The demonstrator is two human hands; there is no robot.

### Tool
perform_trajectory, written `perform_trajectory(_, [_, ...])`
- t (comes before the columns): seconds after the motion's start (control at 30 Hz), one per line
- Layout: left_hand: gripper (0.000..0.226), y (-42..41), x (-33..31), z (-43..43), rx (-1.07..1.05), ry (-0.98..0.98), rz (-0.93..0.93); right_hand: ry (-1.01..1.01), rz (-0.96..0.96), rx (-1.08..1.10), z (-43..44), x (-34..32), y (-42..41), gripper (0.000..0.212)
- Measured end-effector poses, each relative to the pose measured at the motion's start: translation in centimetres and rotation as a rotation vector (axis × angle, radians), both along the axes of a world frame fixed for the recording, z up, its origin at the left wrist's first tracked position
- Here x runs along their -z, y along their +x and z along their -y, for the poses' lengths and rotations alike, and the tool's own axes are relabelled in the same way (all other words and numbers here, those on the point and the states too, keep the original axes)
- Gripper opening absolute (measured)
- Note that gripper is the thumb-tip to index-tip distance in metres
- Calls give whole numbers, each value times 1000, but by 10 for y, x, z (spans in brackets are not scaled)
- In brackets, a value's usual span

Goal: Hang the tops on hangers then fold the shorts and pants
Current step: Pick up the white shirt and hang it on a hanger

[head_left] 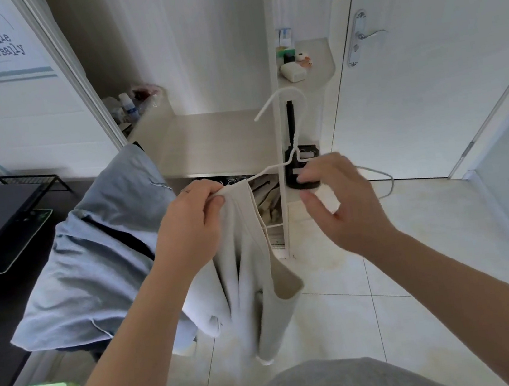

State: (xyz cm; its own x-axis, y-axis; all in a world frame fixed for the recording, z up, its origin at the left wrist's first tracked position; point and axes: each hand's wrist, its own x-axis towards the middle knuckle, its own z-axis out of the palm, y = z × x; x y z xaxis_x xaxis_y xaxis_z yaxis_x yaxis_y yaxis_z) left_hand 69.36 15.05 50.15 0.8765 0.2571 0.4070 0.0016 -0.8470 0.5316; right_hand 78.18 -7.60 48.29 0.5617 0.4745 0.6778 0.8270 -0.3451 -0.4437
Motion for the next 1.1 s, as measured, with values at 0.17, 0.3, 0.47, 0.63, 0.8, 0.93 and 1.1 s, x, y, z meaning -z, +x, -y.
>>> perform_trajectory(0.17, [9,1,-6,0,-39,-124,9,-413,-448,-240,-29,53,-21,49])
perform_trajectory(0.3, [10,0,-11,-7,-119,-239,8,-344,-214,-91,-46,67,-30,40])
perform_trajectory(0.47, [14,2,-17,-5,-141,-337,28,-376,-487,-206,-69,79,-28,62])
perform_trajectory(0.63, [11,5,-19,-7,-150,-412,66,-164,-720,-96,-79,90,-20,54])
perform_trajectory(0.8, [15,4,-20,-21,-135,-435,120,-492,-629,-28,-50,106,-2,18])
perform_trajectory(0.93, [14,-3,-20,-45,-75,-406,105,-663,-328,42,-8,100,28,23])
perform_trajectory(1.1, [25,-8,-22,-68,-26,-339,58,-744,-168,90,38,70,63,21])
